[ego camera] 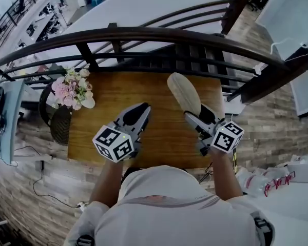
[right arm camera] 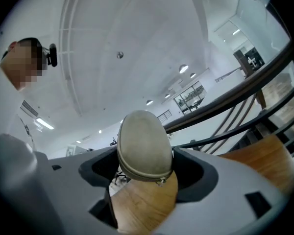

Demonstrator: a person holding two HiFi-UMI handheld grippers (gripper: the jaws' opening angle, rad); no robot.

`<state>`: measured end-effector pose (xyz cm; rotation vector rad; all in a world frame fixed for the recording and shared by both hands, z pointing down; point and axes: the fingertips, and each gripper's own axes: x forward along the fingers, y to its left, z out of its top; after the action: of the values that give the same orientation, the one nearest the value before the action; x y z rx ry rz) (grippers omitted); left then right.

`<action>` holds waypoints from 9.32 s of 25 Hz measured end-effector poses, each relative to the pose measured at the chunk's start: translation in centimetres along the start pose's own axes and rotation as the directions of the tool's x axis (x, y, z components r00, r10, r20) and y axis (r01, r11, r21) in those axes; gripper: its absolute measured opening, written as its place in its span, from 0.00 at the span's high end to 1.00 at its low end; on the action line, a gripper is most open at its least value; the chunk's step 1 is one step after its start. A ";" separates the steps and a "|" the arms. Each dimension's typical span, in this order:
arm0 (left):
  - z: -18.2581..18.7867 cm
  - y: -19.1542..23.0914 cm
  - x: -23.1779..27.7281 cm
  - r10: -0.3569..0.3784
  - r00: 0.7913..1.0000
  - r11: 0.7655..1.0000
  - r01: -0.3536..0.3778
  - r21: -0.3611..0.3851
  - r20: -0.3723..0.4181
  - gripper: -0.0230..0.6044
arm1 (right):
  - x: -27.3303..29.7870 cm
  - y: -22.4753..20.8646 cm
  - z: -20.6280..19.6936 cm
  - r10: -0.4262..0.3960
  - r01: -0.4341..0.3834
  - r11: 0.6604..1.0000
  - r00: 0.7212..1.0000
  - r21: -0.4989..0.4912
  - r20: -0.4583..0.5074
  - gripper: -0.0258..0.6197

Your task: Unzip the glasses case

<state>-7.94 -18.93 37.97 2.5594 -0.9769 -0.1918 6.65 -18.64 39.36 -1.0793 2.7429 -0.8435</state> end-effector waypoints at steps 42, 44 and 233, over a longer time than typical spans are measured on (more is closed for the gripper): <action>6.5 -6.2 1.6 -0.421 0.865 0.873 0.468 -0.139 0.275 0.44 | 0.2 9.7 0.0 0.576 -0.568 0.779 0.816 0.267 0.055 0.38; 6.3 -4.6 2.1 -0.351 0.899 0.906 0.397 -0.148 0.264 0.44 | 0.5 8.4 0.1 0.464 -0.460 0.879 0.886 0.126 0.002 0.38; 2.8 3.1 -2.1 0.337 0.939 0.910 -0.343 0.235 0.066 0.50 | -3.1 -3.9 3.9 -0.395 0.402 0.754 0.909 -0.520 0.130 0.88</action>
<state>-12.11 -20.56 36.69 2.5470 -1.5197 -0.0034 12.32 -20.79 37.71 -1.8061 2.8492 -0.0474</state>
